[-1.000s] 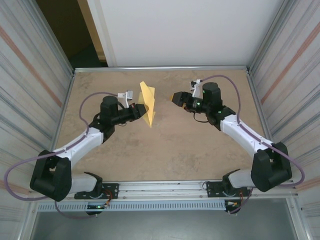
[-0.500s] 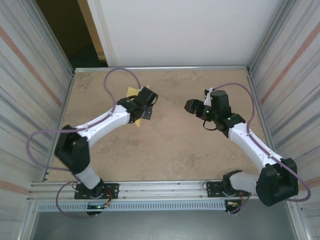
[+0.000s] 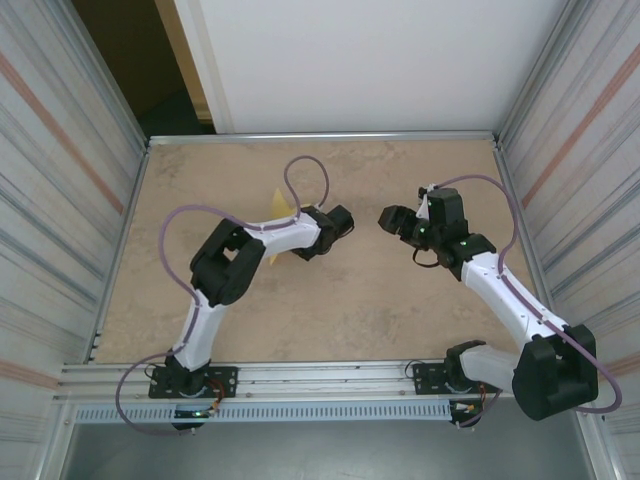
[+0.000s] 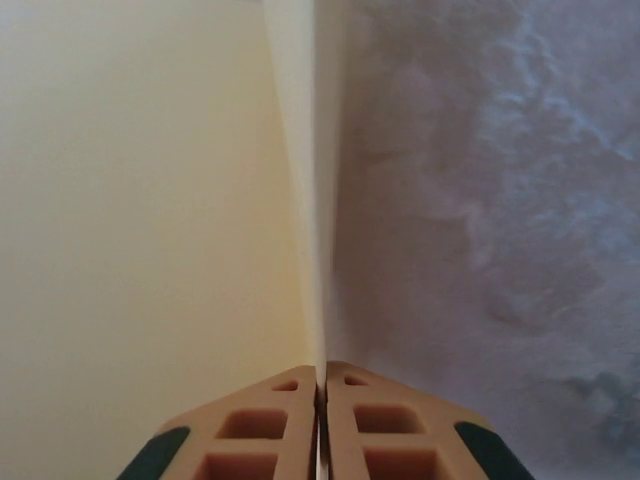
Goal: Fold a paper plane with a square sheet of paper (pick it up from the middle)
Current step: Turn over the paper at the center of the table, then move the paper to the center of the table.
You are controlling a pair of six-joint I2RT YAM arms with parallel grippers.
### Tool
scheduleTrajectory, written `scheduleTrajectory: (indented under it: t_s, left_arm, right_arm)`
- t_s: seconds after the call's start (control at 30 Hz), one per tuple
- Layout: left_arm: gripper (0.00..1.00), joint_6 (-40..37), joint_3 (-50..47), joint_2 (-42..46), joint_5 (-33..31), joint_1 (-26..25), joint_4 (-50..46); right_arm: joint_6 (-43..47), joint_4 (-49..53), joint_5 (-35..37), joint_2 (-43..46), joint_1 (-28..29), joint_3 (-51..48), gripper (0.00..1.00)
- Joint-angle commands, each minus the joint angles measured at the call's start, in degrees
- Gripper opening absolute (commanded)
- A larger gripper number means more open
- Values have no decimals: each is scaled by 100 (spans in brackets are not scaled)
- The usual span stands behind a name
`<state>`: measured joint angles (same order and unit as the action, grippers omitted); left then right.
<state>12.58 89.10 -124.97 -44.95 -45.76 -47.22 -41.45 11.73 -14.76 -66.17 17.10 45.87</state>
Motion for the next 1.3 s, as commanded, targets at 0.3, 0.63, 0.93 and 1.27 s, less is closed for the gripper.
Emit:
scheduleTrajectory:
  t_s: [0.3, 0.63, 0.93, 1.27]
  left_arm:
    - [26, 280, 408, 24, 1533, -40, -257]
    - [41, 1104, -990, 1795, 4634, -91, 1173]
    - [59, 1493, -2476, 3179, 5665, 907, 2519]
    - [64, 1431, -2538, 2531, 5945, 2124, 3035]
  right_arm:
    - [-36, -50, -74, -138, -49, -27, 65]
    - [-106, -182, -121, -316, -49, -34, 66]
    - [-284, -532, -342, -576, 3, -126, 69]
    - [-403, -689, -365, -893, 262, -74, 71]
